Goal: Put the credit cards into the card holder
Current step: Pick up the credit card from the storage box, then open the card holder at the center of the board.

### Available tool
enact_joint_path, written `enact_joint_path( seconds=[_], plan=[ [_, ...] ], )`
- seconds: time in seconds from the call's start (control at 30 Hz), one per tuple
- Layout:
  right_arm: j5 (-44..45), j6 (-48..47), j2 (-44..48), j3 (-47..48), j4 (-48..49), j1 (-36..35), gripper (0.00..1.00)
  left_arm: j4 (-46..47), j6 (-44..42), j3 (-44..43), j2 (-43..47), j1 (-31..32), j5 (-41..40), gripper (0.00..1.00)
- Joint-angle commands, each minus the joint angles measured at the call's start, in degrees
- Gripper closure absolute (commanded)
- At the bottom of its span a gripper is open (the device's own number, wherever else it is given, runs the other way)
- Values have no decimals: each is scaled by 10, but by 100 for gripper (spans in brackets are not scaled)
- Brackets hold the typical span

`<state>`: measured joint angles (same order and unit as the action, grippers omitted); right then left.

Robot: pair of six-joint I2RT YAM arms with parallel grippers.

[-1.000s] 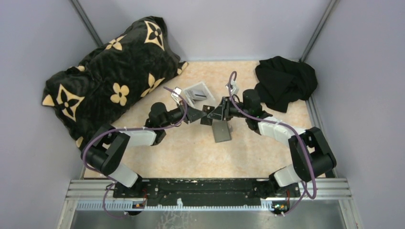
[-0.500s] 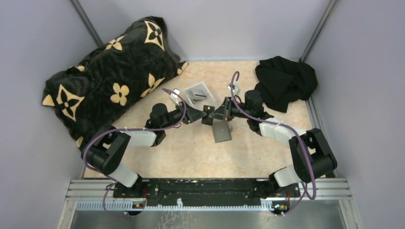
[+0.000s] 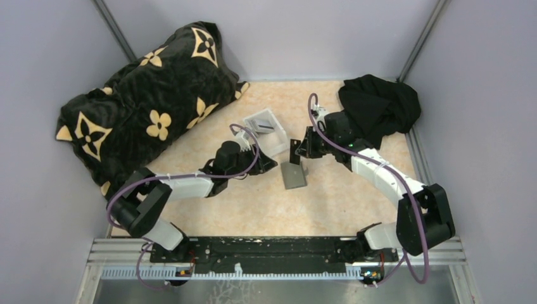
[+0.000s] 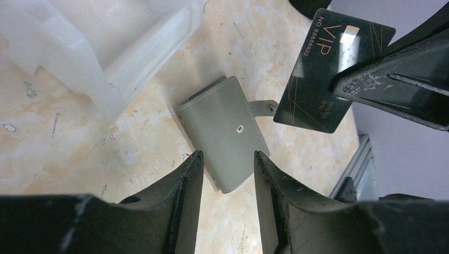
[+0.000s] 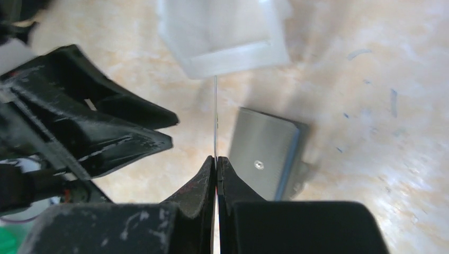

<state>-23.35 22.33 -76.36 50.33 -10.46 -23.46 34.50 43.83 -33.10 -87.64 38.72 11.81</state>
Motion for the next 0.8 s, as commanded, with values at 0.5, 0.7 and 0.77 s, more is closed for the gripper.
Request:
enact_joint_path(
  seconds=[0.5,0.7,0.77],
  plan=[
    [214,-69,-66,85,-189,-38,100,-119,-100,-86,-73,90,-118,63],
    [214,-69,-78,78,-183,-40,100,-121,-102,-89,-86,95,-117,65],
    [209,-68,-81,73,-179,-40,100,-121,-101,-89,-87,96,-118,65]
  ],
)
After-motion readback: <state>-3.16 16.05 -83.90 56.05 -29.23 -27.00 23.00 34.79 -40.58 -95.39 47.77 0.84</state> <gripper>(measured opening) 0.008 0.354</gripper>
